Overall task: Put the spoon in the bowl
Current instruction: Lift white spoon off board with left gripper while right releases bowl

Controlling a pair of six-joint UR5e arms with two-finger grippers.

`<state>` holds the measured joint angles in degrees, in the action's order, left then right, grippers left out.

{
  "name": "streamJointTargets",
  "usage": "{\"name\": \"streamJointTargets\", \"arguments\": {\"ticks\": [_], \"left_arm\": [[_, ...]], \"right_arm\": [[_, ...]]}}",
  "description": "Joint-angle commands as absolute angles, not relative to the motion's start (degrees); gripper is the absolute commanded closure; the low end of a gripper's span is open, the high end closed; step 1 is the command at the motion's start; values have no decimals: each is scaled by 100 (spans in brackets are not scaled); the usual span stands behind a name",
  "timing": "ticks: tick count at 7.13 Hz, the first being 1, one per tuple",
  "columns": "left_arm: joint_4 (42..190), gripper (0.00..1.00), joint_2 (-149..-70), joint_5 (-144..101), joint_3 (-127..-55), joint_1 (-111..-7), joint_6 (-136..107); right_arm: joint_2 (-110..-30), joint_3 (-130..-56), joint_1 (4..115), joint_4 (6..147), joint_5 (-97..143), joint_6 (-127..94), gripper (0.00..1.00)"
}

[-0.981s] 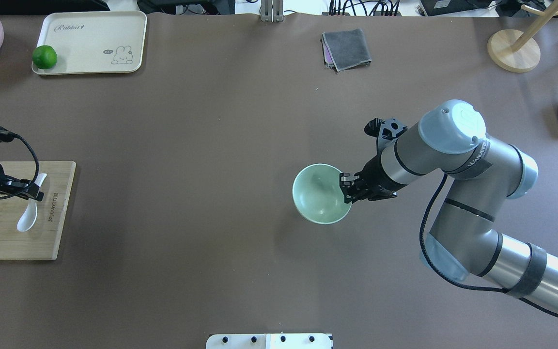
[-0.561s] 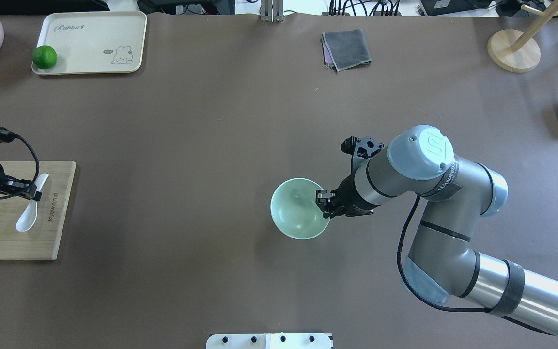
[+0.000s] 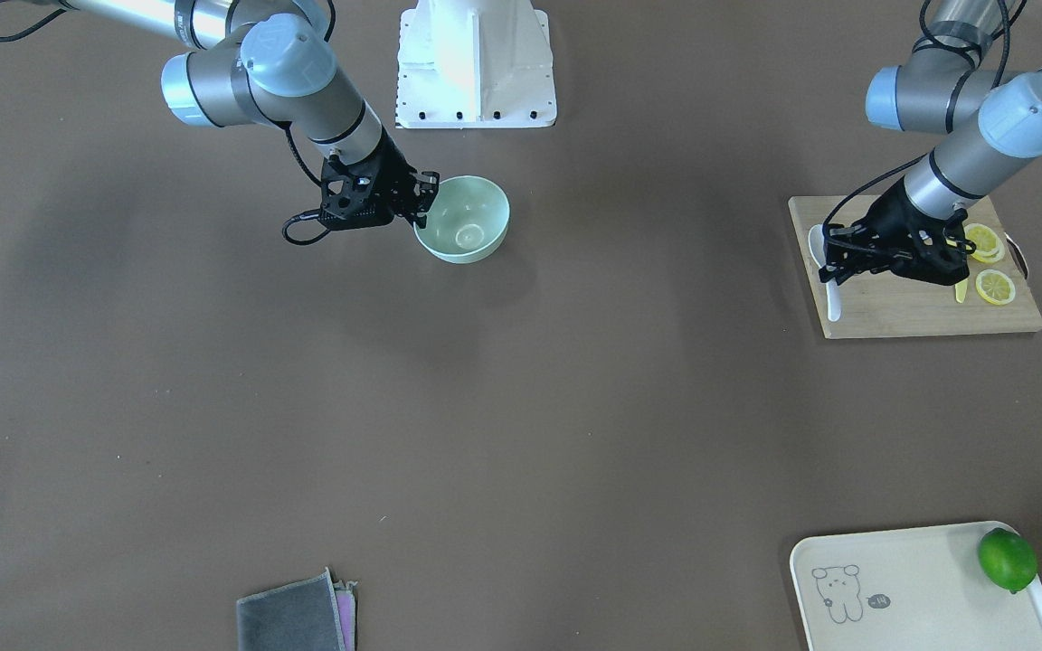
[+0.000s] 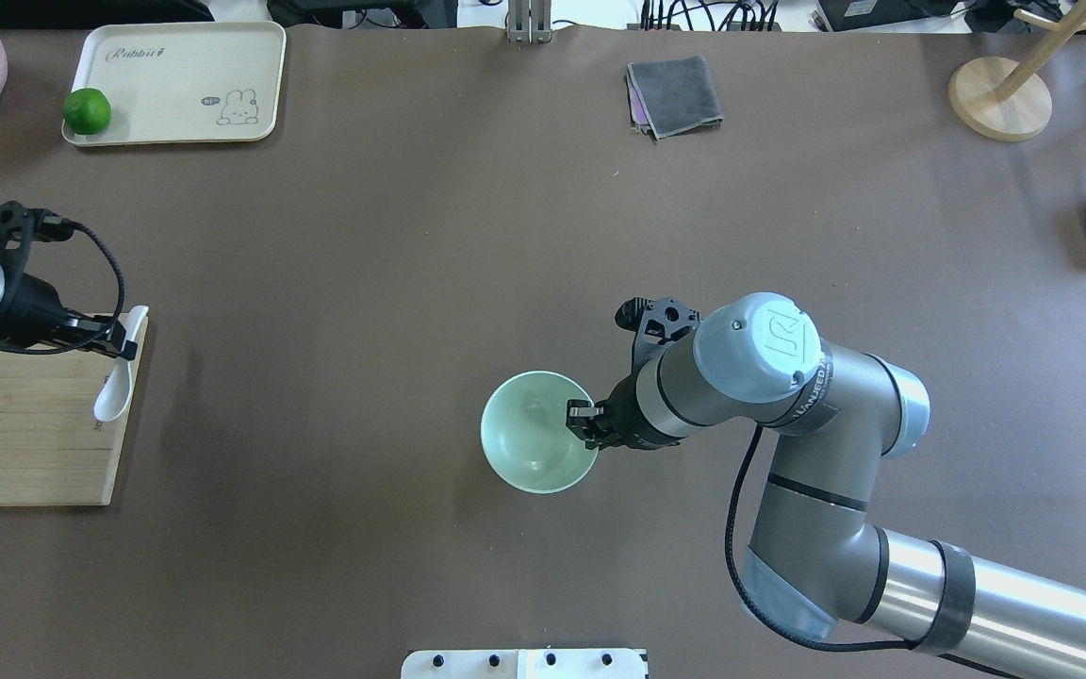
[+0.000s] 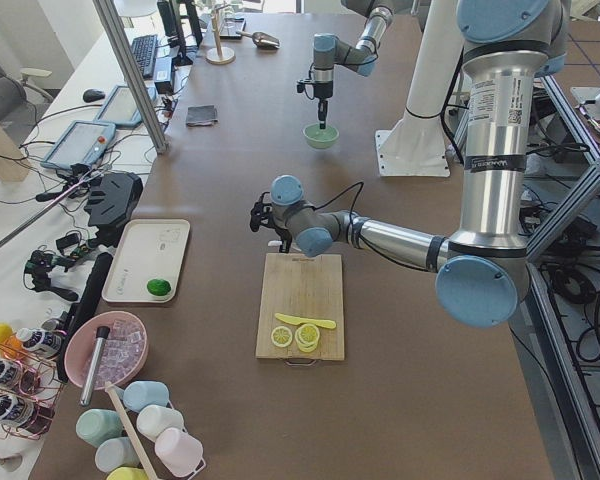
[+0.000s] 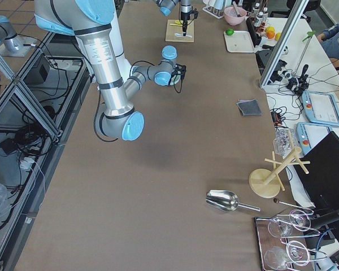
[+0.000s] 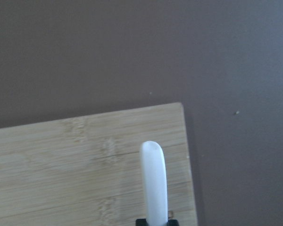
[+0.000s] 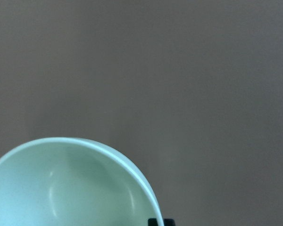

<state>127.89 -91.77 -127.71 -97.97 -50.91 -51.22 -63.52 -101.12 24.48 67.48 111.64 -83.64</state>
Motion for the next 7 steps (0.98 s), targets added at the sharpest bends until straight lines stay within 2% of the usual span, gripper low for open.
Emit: {"name": "streamJointTargets", "arguments": {"ticks": [1,2,5,7], "left_arm": [[12370,100,-10084,-12779,-10036,-4775,-6049],[11949,100,-10647,-12718,-10055,-4468,-6586],[11620,100,-11441,-12201,-10133,-3818,-7563],[11226,100,-11802,-11781,-10309,-3317,-8006]], "right_arm": [[-6205,-10046,2303,6750,10925,-8376,20],[-6179,-10107,2329,6741,10812,-8524,0],[-6554,-10256,3659,6715,12209,-8386,0],[-7378,-10196,4461,6724,12664,-7004,0]]}}
